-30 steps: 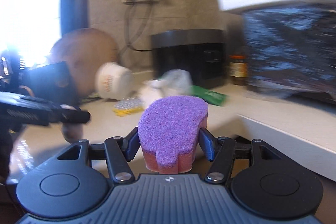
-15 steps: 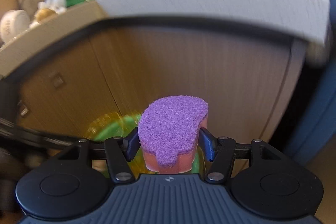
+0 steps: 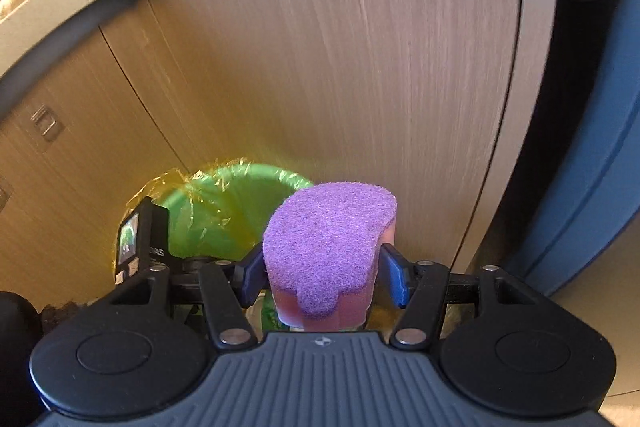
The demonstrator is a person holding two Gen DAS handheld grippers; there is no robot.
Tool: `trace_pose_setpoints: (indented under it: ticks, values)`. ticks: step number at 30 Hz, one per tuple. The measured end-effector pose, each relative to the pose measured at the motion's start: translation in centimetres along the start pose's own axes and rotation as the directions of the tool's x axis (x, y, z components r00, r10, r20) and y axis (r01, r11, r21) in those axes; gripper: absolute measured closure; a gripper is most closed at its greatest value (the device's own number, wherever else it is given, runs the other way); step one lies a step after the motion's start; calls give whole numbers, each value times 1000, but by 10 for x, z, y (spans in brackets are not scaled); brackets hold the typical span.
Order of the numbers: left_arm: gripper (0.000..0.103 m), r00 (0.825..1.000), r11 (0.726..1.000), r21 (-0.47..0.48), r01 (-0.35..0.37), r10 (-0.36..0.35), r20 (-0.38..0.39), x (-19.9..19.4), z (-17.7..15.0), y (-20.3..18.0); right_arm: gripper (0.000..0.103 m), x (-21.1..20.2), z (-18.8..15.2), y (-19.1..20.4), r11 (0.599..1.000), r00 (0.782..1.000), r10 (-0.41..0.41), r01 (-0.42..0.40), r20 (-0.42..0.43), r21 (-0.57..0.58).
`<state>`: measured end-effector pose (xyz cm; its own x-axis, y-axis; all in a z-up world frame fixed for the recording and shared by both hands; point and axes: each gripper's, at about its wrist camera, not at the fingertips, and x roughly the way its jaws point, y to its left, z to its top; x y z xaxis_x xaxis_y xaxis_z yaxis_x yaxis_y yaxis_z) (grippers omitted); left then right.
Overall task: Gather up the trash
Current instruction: 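Carry the garlic and sponge down over the yellow-lined green bin, then open both tools to drop the garlic and sponge into the bin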
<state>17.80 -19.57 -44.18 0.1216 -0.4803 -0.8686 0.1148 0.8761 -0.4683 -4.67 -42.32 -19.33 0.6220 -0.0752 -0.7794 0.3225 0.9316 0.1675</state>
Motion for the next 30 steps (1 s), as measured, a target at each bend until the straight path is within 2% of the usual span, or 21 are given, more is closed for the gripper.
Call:
trace_pose_setpoints:
  ticks: [3, 7, 11, 13, 15, 17, 21, 25, 30]
  values:
    - [56, 995, 996, -19, 84, -83, 46, -28, -7, 7, 44, 7, -2, 3, 1000, 999, 27, -27, -35, -10]
    - [56, 976, 986, 23, 167, -169, 135, -77, -19, 10, 44, 25, -2, 20, 996, 992, 80, -83, -98, -28]
    - [56, 959, 981, 26, 193, -194, 207, -116, -34, 22, 43, 54, 1, 43, 989, 970, 140, -145, -198, -12]
    - [56, 951, 978, 0, 208, -202, 235, -135, -40, 31, 38, 73, 2, 54, 984, 951, 178, -179, -252, 19]
    - [56, 946, 976, -22, 216, -204, 254, -148, -45, 39, 31, 90, -1, 57, 979, 931, 203, -187, -303, 81]
    - [56, 943, 977, -34, 210, -194, 270, -157, -50, 44, 31, 101, -5, 60, 978, 923, 201, -174, -328, 111]
    - [56, 944, 978, -89, 189, -156, 290, -171, -57, 55, 31, 103, -6, 69, 990, 940, 135, -119, -313, 70]
    - [56, 957, 979, -109, 172, -140, 253, -179, -59, 64, 30, 96, -4, 71, 993, 951, 118, -111, -286, 39]
    - [56, 948, 982, -85, 167, -136, 289, -186, -71, 72, 30, 95, -10, 74, 998, 963, 52, -61, -264, -27]
